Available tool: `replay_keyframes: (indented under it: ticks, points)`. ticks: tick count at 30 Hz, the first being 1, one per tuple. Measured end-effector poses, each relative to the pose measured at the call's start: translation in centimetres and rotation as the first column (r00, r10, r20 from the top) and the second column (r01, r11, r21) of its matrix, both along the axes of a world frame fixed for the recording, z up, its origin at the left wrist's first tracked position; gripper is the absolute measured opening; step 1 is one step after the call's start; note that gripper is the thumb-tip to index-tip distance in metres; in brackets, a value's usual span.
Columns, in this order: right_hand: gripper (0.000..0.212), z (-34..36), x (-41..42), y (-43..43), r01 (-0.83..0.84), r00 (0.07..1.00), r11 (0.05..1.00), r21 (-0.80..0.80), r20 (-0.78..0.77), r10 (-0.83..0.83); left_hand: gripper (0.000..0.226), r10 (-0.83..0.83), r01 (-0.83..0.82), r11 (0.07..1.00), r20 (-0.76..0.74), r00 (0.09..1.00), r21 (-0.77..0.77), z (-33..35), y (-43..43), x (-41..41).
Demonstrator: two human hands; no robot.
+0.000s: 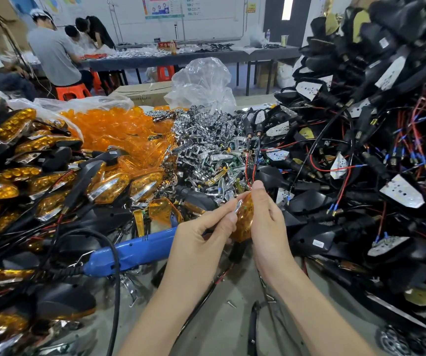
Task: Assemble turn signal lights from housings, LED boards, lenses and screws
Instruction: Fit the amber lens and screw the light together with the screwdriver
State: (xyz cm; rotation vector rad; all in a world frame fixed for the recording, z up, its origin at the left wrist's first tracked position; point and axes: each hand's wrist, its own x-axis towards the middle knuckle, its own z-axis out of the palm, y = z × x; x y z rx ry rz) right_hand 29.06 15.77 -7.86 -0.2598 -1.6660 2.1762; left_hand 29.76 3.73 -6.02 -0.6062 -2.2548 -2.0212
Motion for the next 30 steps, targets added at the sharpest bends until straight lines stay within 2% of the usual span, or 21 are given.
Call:
replay_keyframes:
  ticks: [5, 10, 14, 18, 23, 28, 30]
  points:
    - [0.047, 0.0, 0.2, 0.2, 0.007, 1.0, 1.0, 0.024, 0.026, -0.008, 0.034, -0.008, 0.008, 1.0, -0.021, 1.0, 0.003, -0.2, 0.1, -0.1]
    - [0.046, 0.3, 0.2, -0.1, 0.006, 0.999, 0.999, 0.048, 0.039, -0.008, 0.032, 0.024, -0.044, 0.987, -0.129, 0.991, -0.155, -0.7, 0.3, 0.0]
    - [0.044, 0.3, 0.1, -0.1, 0.01, 1.0, 1.0, 0.028, 0.023, -0.011, 0.028, 0.053, -0.072, 0.983, -0.116, 0.992, -0.168, -0.8, 0.5, 0.1]
    - [0.045, 0.4, 0.1, 0.1, -0.014, 0.998, 0.997, -0.072, 0.063, 0.018, 0.03, 0.067, -0.102, 0.971, -0.164, 0.984, -0.218, -0.8, 0.8, 0.5]
    - [0.044, 0.9, 0.2, 0.4, -0.09, 0.995, 0.983, -0.158, 0.033, 0.096, 0.031, 0.067, -0.113, 0.965, -0.196, 0.978, -0.237, -0.9, 0.9, 0.6]
    - [0.016, 0.7, 0.1, 0.8, -0.183, 0.983, 0.978, -0.097, -0.051, 0.178, 0.029, 0.041, -0.101, 0.957, -0.216, 0.976, -0.274, -1.0, 0.5, 0.4]
    - [0.012, 0.6, 0.0, 0.9, -0.193, 0.98, 0.976, -0.099, -0.061, 0.188, 0.03, 0.027, -0.094, 0.949, -0.22, 0.975, -0.3, -1.1, 0.4, 0.4]
